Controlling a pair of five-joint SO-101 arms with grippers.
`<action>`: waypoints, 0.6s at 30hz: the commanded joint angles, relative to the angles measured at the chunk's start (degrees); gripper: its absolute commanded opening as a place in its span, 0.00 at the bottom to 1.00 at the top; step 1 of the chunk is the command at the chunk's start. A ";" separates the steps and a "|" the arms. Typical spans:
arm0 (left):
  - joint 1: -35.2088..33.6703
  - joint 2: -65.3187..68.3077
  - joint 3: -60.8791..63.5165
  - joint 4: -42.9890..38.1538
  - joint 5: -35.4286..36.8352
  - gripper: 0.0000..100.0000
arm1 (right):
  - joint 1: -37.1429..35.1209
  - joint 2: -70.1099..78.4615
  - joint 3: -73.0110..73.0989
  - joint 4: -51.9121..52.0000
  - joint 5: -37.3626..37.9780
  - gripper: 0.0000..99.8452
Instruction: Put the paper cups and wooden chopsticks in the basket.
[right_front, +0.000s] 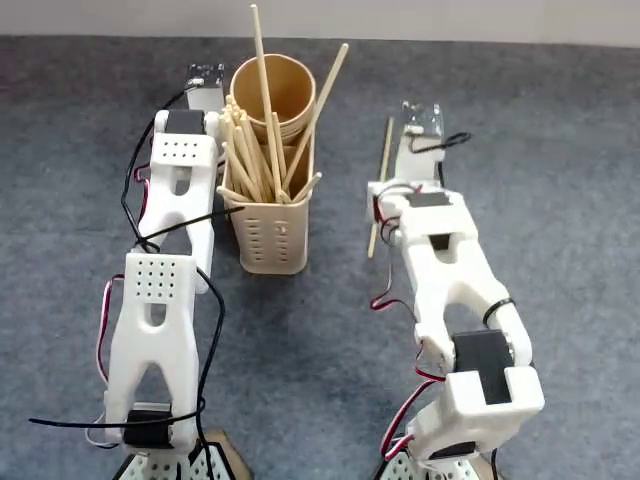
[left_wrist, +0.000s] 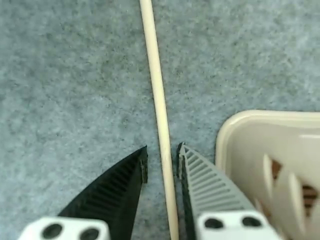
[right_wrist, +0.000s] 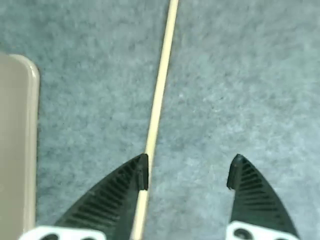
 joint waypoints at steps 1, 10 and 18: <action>-1.10 0.57 0.04 0.79 0.18 0.11 | -3.21 -0.40 5.23 -7.52 -0.70 0.26; -1.10 0.57 0.22 1.05 0.18 0.10 | -3.74 12.09 -3.74 -1.45 -0.79 0.18; -1.63 0.40 0.13 1.14 0.18 0.00 | -3.47 20.62 -17.27 12.35 -0.62 0.00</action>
